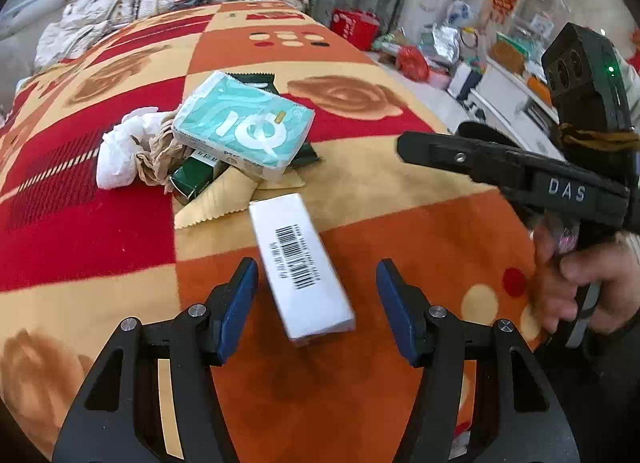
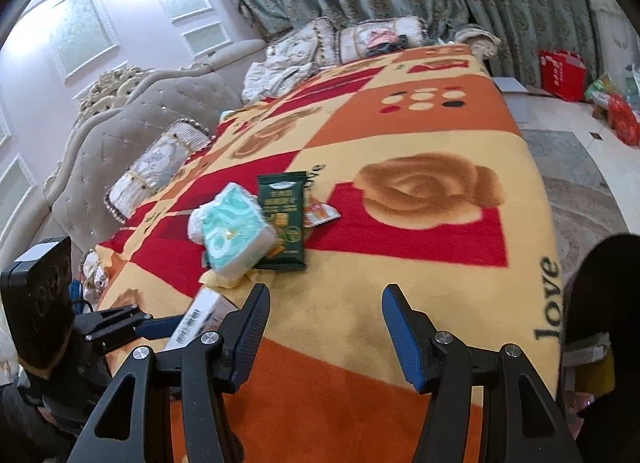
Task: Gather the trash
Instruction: 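Grasp the white medicine box with the left gripper while the right gripper grasps the teal tissue pack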
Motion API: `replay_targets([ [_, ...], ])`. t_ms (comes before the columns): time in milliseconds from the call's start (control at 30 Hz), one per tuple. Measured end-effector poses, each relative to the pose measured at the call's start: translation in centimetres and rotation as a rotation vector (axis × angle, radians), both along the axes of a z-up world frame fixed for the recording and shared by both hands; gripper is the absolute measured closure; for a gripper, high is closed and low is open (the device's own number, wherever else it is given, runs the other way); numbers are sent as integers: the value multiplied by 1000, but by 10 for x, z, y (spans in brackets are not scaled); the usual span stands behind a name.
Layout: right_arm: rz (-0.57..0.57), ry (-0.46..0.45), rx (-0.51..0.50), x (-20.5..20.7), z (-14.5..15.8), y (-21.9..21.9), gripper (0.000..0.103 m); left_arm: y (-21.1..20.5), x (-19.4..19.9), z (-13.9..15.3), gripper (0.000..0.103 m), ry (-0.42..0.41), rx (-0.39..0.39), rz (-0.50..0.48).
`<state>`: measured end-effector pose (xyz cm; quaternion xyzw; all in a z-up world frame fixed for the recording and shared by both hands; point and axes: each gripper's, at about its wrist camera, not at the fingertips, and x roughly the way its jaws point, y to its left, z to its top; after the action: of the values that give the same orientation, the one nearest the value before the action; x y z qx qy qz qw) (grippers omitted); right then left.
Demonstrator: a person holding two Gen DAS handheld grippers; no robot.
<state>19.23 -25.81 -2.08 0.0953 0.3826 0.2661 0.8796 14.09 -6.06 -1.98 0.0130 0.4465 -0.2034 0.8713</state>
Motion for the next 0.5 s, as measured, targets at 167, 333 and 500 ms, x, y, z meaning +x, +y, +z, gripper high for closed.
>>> replay_targets([
  [167,86,-88,-8,-5,12,25,47,6,2,-5,72,6,-16,113],
  [333,155,-173,-53,-2,17,56,24,31,-10,1,77,-15,-36,192],
  [500,201,-173,-130,19,9,88,24,49,-27,12,77,-56,-26,219],
])
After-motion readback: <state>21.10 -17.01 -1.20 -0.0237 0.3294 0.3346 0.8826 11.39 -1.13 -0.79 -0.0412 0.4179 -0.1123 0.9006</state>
